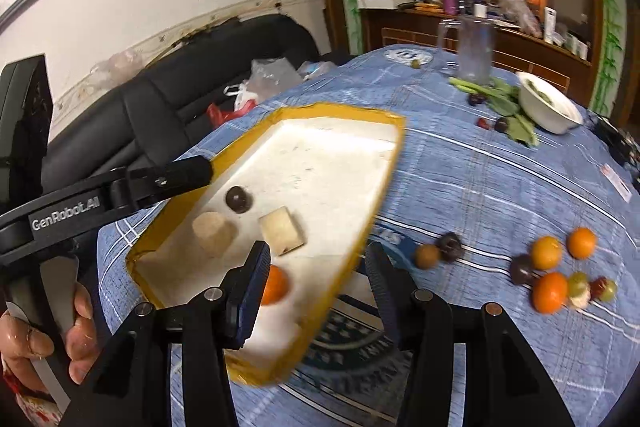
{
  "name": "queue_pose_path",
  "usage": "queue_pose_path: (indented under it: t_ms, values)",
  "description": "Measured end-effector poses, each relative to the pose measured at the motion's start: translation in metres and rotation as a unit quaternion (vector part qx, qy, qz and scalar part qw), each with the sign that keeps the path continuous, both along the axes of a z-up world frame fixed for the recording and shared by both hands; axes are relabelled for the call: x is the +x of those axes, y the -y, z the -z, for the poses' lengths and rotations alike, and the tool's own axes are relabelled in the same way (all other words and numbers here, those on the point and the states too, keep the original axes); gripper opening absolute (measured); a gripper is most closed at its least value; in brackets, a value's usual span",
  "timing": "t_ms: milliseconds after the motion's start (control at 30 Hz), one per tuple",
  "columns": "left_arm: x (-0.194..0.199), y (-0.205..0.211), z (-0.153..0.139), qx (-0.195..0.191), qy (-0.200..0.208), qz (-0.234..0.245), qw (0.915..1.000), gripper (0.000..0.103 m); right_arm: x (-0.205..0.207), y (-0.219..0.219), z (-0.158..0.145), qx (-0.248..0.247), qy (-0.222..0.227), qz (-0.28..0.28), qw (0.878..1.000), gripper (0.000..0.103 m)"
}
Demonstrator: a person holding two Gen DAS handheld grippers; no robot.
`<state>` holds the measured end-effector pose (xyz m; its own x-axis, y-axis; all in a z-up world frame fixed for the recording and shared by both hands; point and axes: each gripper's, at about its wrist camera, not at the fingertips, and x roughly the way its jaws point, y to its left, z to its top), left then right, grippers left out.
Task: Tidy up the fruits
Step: 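Grasp an orange with the right tool while the left tool grasps another orange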
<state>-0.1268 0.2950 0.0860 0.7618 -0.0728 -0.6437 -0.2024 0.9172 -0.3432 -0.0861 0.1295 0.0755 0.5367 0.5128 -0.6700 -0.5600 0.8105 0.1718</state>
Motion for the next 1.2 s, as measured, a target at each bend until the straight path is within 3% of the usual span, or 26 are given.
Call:
queue_pose_path:
  t_ms: [300,667,800,967,1200]
  values:
    - [0.000,0.056,-0.008,0.040,-0.002,0.059,0.9975,0.073,0.000,0.096,0.003,0.006,0.003,0.088,0.996,0.058]
    - [0.015,0.126,0.006,0.069,-0.028,0.137,0.9878,0.073,0.010,0.244,0.015,0.025,-0.027,0.255,0.966,0.058]
    - [0.019,0.155,0.013,0.090,-0.038,0.171,0.9805,0.073,0.016,0.258,0.021,0.037,-0.039,0.267,0.962,0.058]
    - [0.025,0.178,0.023,0.107,-0.050,0.199,0.9729,0.073,0.021,0.247,0.030,0.032,-0.049,0.248,0.967,0.058]
    - [0.036,0.189,0.032,0.108,-0.062,0.213,0.9691,0.073,0.037,0.245,0.034,0.026,-0.051,0.244,0.968,0.058]
